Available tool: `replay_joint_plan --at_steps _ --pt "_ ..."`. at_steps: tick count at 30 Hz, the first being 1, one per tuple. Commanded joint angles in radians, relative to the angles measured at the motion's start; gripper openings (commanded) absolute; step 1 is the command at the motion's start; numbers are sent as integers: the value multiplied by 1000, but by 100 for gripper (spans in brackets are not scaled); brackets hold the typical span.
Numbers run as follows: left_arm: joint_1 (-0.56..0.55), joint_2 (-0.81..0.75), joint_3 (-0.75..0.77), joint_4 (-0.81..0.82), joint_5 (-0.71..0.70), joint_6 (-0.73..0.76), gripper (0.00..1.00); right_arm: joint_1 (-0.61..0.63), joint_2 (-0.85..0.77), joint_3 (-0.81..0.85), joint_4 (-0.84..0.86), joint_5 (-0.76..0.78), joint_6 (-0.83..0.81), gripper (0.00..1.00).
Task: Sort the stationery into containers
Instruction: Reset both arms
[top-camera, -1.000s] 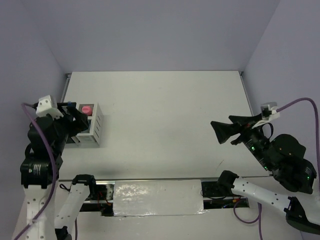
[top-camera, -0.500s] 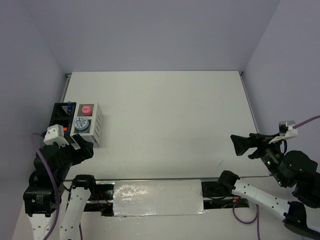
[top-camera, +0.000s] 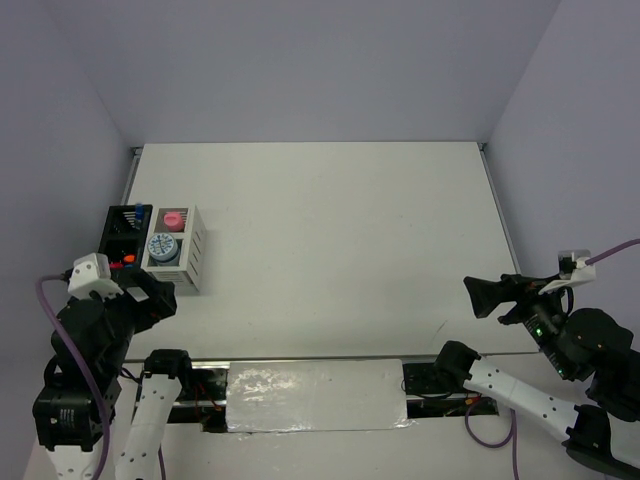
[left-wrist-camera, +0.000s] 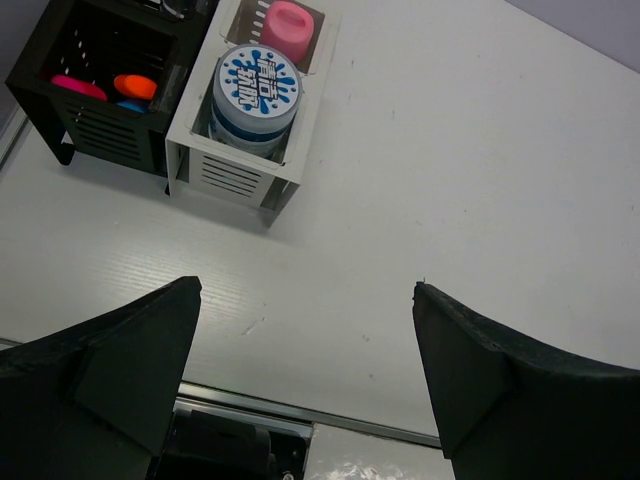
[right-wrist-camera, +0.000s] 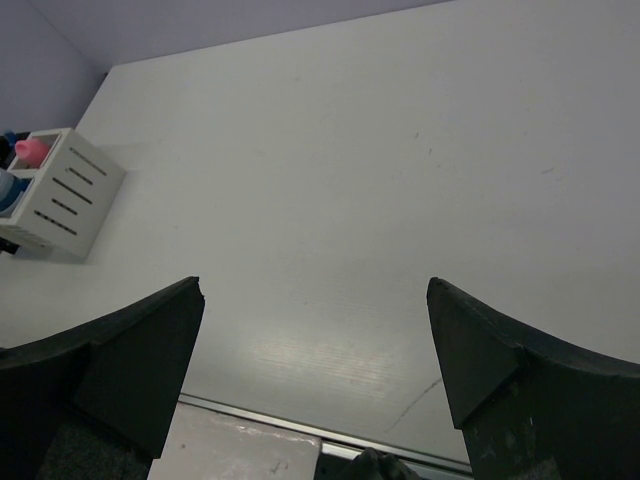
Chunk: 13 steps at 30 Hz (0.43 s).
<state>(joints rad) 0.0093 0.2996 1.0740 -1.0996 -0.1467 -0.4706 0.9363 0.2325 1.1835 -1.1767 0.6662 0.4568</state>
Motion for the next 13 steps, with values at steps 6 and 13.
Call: replay_joint_plan --at_steps 6,13 --pt "-2 16 47 18 -5 33 99 6 17 -24 22 -7 22 100" --pt "-2 6 35 29 4 36 99 4 28 -35 32 -11 26 100"
